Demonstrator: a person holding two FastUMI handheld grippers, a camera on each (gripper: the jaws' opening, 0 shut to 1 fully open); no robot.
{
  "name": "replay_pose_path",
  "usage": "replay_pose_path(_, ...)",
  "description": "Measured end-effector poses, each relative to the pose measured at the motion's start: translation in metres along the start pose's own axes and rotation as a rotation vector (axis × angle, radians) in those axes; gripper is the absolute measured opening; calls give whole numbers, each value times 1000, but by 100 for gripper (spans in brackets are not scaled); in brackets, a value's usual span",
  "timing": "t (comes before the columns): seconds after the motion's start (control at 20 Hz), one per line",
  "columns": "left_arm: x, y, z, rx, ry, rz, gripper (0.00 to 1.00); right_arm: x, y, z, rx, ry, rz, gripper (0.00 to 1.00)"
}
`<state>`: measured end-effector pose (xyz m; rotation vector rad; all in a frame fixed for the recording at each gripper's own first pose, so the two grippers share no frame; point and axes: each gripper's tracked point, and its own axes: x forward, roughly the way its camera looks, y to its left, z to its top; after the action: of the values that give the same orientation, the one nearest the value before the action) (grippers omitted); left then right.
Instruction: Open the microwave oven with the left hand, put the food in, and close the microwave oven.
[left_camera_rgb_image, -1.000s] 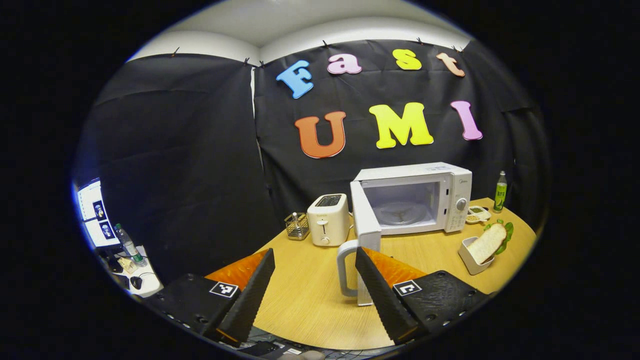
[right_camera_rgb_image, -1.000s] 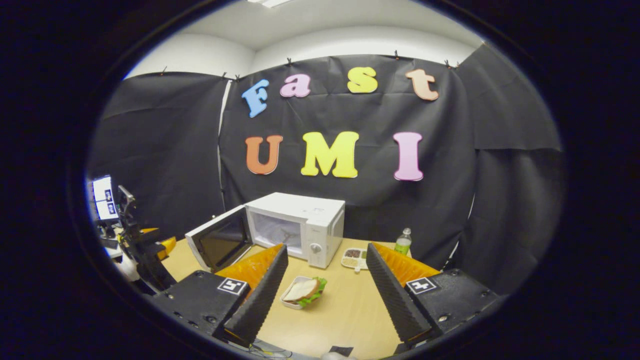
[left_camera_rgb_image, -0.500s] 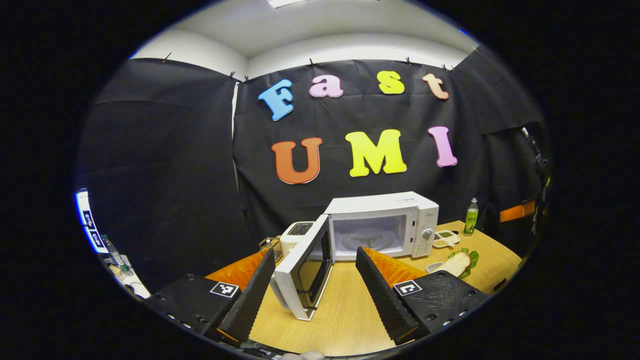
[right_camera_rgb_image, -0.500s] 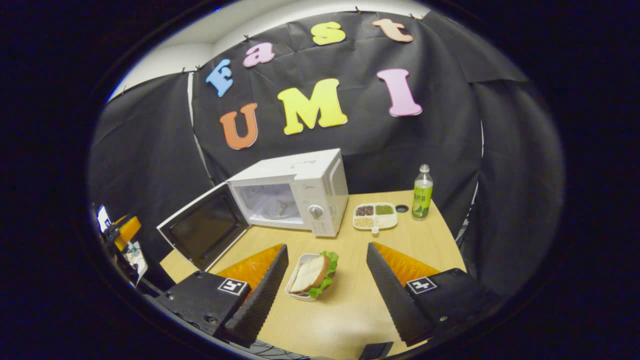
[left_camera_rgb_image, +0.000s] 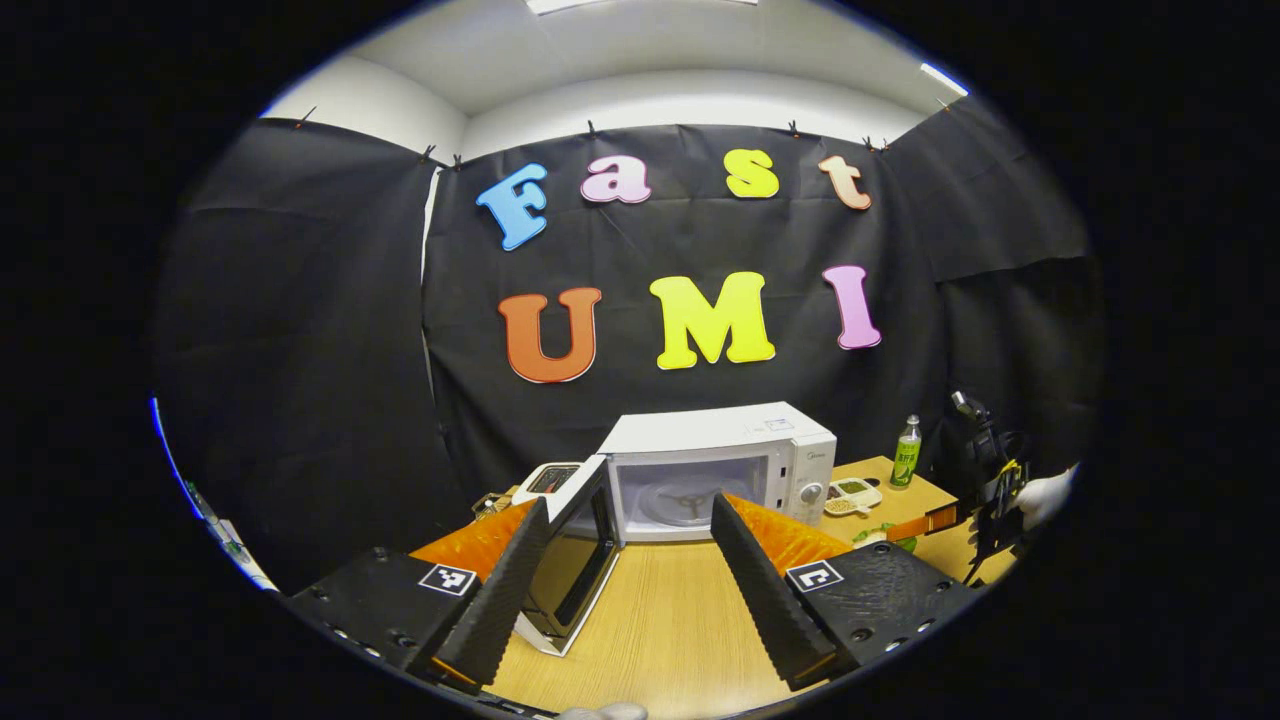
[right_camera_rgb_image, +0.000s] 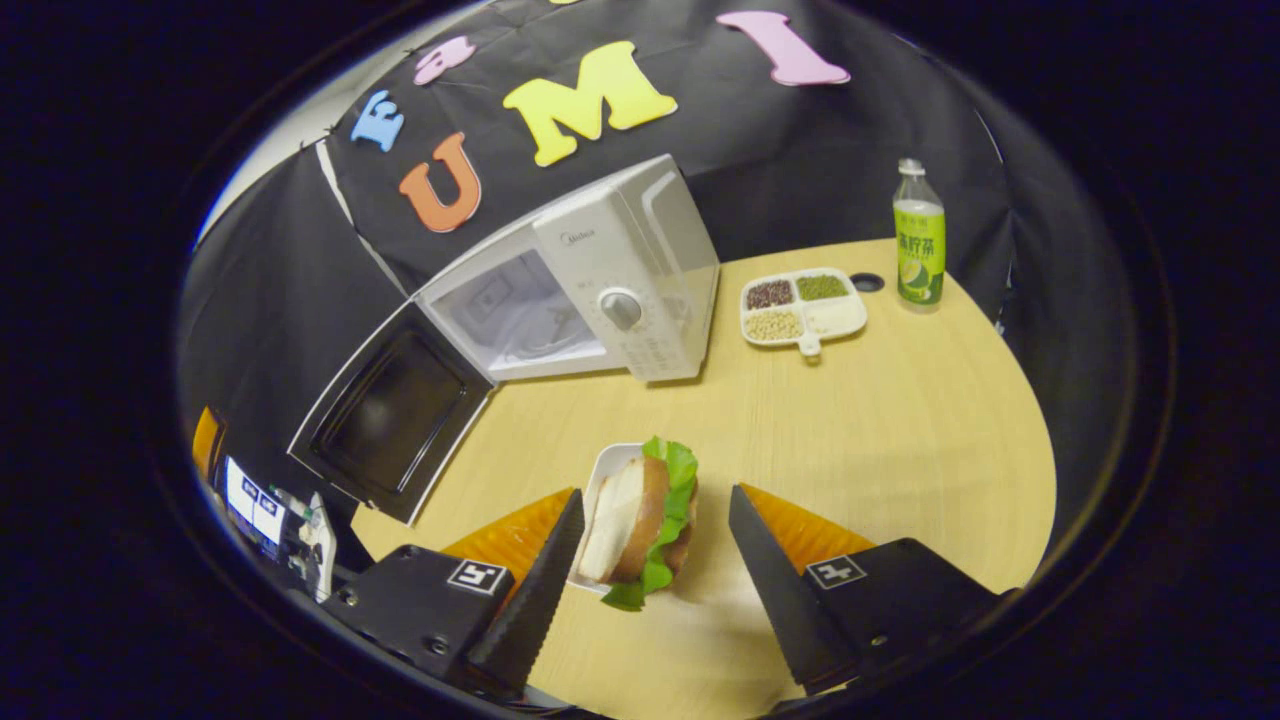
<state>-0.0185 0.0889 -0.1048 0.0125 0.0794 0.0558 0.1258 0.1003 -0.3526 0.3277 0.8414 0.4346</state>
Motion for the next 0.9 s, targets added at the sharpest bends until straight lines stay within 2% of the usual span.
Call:
replay_pose_path(0.05,-1,-3,3,6,2,10,96,7,1,-5,31,44,26,92)
replay_pose_path(0.1,-1,-6,6,12,3,21,96,12,0,-8,61,82,50,79)
replay_pose_path(0.15,-1,-8,9,18,5,31,96,15,0,-10,95,109,72,75)
replay_pose_path(0.2,-1,-12,9,22,7,40,96,16,-1,-9,129,132,94,84)
replay_pose_path(0.25,0,-15,10,26,12,49,96,16,-1,-11,163,155,113,67)
replay_pose_path(0.3,1,-16,10,33,18,61,96,17,-1,-11,196,168,125,63)
replay_pose_path(0.35,2,-18,10,37,20,71,96,17,3,-11,223,192,147,51)
replay_pose_path(0.45,2,-20,10,41,30,91,96,17,4,-10,288,233,165,36)
replay_pose_path(0.5,3,-20,9,42,37,102,96,16,7,-11,301,251,178,45)
replay_pose_path(0.55,3,-21,8,40,43,111,96,16,10,-12,298,267,187,33)
replay_pose_path(0.6,2,-19,7,38,47,121,96,16,10,-9,298,274,191,40)
replay_pose_path(0.65,1,-18,6,38,49,132,96,13,15,-5,300,278,201,29)
replay_pose_path(0.7,1,-16,6,40,50,143,96,9,18,-2,290,275,209,37)
replay_pose_path(0.75,0,-15,5,40,51,148,96,2,22,3,273,268,215,27)
replay_pose_path(0.8,-3,-14,4,40,53,155,100,-4,29,11,268,251,228,35)
replay_pose_path(0.85,-5,-12,4,39,53,157,100,-9,38,19,268,231,243,27)
replay_pose_path(0.9,-7,-12,4,38,52,158,96,-14,48,29,267,207,259,27)
